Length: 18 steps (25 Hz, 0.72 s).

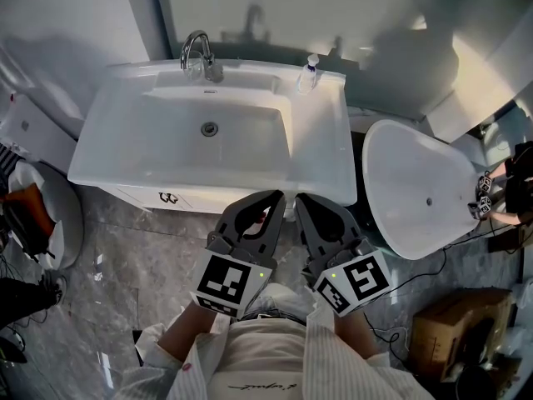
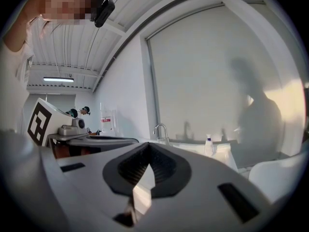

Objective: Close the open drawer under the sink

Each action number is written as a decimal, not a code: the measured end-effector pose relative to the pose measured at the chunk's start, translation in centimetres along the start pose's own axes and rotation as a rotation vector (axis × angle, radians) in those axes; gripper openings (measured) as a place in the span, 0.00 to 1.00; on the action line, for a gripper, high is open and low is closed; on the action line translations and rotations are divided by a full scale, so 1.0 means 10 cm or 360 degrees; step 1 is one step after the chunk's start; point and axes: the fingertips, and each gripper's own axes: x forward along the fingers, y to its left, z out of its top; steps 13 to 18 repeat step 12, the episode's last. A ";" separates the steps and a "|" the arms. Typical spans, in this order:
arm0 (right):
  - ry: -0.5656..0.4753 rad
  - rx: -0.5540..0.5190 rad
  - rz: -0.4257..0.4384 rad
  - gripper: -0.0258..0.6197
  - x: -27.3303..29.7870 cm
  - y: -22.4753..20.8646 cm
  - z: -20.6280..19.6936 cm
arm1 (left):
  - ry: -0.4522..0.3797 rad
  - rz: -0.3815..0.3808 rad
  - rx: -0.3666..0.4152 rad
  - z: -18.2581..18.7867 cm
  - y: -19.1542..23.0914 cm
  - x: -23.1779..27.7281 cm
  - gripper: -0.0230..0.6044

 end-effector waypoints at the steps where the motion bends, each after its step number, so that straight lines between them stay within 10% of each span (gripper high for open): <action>1: 0.0003 0.0004 0.0001 0.05 0.00 0.00 -0.01 | 0.0003 -0.0001 0.0002 0.00 0.00 0.00 0.06; 18: 0.0022 0.0023 0.0021 0.05 0.04 0.02 -0.07 | 0.0023 -0.0003 -0.0011 -0.06 0.01 0.01 0.06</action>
